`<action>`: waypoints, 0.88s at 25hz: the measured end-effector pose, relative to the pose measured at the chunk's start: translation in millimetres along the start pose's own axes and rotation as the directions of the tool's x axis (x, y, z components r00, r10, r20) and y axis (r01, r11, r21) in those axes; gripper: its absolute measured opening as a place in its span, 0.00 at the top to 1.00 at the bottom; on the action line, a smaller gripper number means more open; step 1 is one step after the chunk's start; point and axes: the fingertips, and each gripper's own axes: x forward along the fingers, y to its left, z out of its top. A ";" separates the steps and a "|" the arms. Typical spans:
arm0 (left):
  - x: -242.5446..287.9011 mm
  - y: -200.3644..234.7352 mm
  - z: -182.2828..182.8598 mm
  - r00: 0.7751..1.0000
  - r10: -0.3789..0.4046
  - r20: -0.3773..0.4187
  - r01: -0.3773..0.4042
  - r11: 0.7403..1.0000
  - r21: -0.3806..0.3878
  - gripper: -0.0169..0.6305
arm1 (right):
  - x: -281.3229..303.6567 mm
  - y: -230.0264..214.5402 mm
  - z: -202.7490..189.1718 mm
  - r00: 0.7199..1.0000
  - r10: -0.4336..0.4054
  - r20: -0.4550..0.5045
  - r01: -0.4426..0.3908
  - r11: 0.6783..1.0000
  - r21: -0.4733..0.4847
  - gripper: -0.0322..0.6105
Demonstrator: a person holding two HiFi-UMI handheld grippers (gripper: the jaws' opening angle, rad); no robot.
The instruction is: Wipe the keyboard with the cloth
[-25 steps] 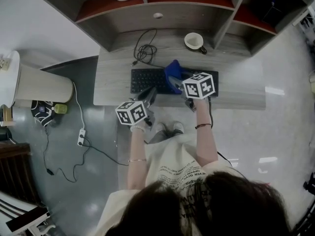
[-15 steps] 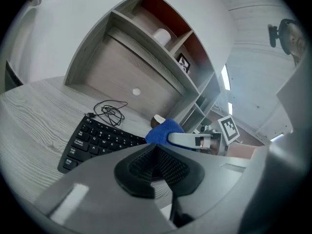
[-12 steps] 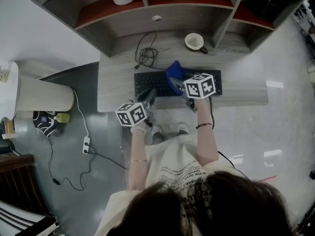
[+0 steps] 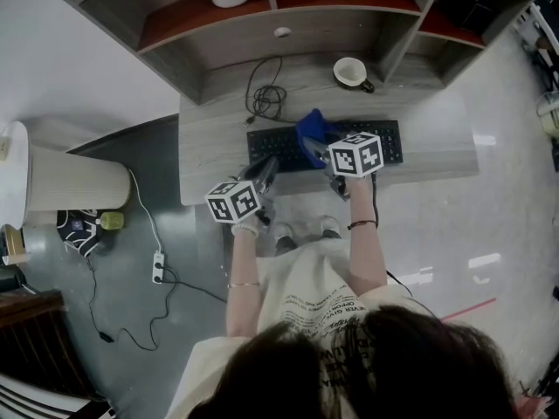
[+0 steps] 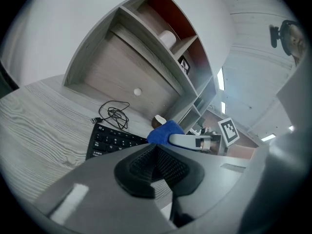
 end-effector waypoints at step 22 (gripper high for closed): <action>-29.2 33.3 12.5 0.999 -0.049 -0.025 0.049 0.999 0.018 0.98 | 29.9 30.5 -6.3 0.998 -0.045 0.035 0.044 0.998 0.034 0.87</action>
